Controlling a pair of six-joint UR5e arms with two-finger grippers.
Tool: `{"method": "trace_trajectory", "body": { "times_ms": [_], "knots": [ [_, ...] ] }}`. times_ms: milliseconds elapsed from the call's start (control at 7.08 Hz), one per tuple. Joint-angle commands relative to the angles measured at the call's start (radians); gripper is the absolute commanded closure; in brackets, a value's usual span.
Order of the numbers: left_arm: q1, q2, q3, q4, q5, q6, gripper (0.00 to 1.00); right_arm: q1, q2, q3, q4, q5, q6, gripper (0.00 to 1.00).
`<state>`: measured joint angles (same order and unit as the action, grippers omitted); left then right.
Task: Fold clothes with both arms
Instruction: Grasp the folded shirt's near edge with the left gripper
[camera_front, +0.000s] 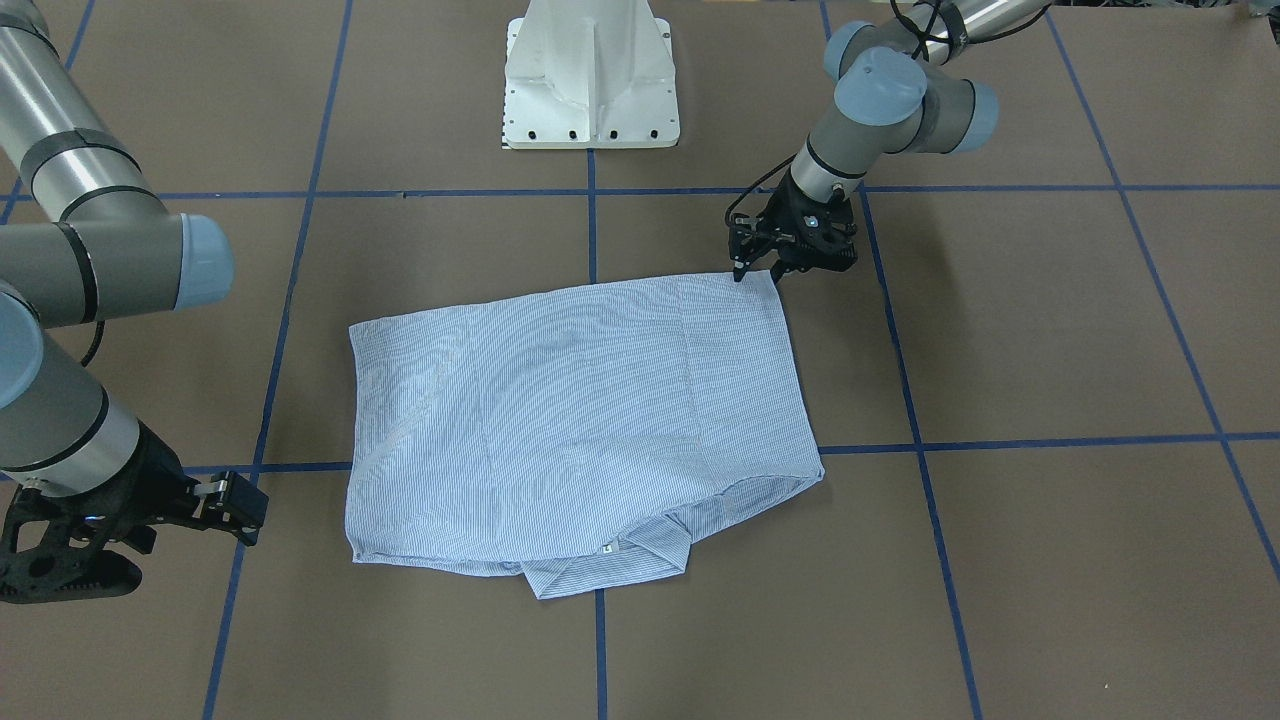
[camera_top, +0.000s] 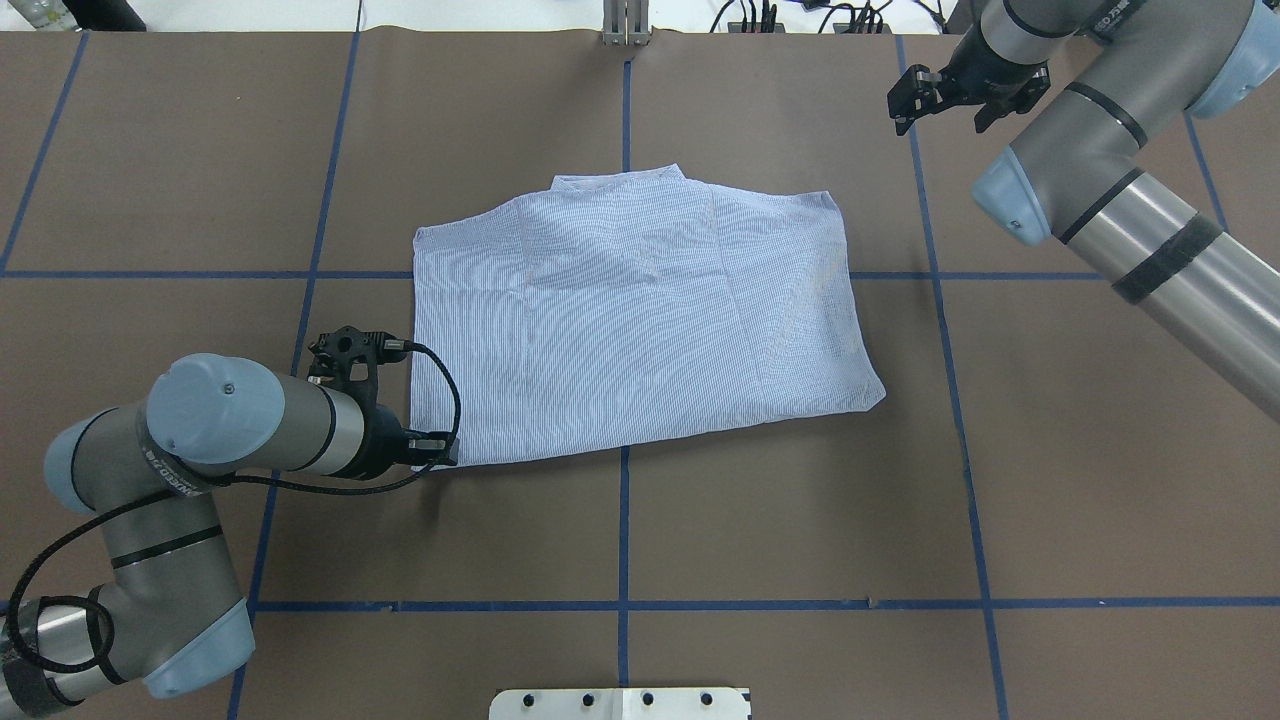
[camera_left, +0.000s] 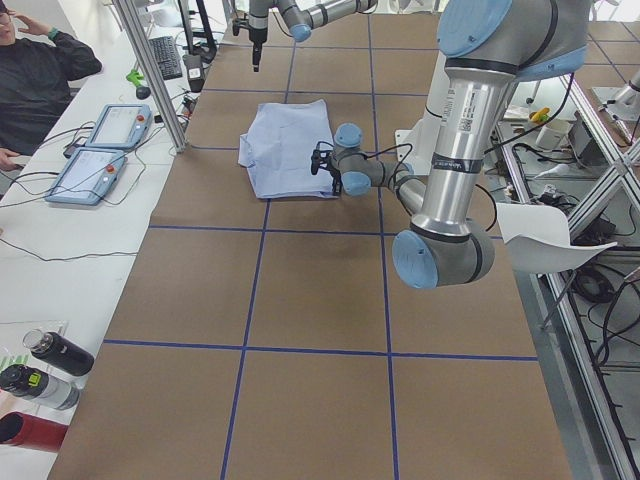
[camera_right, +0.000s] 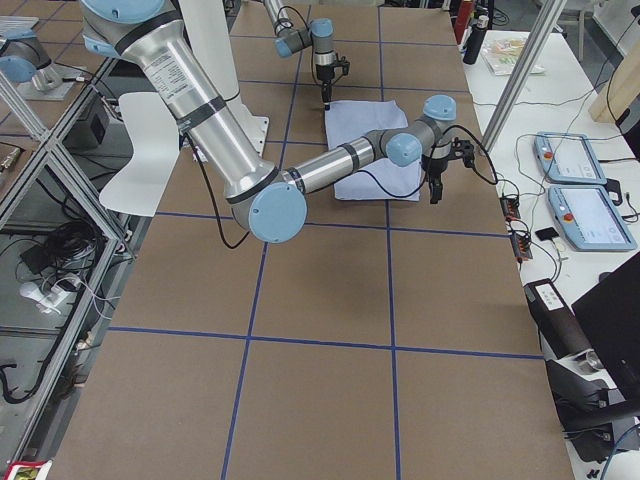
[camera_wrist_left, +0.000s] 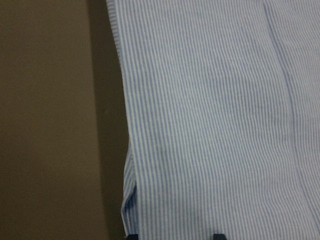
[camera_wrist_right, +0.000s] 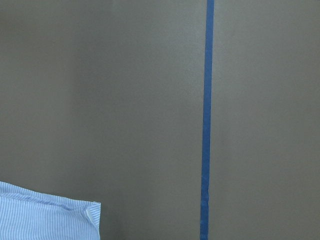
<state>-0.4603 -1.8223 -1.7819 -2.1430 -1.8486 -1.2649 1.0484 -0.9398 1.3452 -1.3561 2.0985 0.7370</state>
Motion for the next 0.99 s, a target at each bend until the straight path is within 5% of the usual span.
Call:
{"method": "trace_trajectory", "body": {
  "times_ms": [0, 141, 848],
  "knots": [
    [0.005, -0.003, -0.002, 0.002, -0.010, -0.005, 0.73, -0.001, 0.001, 0.002, 0.000, 0.000, 0.004, 0.00],
    [0.005, 0.003, -0.004, 0.002, -0.011, -0.014, 1.00, -0.001, 0.001, 0.002, 0.000, 0.000, 0.005, 0.00],
    [-0.056, 0.038, -0.002, 0.017, -0.009, 0.004, 1.00, -0.007, 0.004, 0.002, 0.000, -0.002, 0.012, 0.00]
  ]
}}
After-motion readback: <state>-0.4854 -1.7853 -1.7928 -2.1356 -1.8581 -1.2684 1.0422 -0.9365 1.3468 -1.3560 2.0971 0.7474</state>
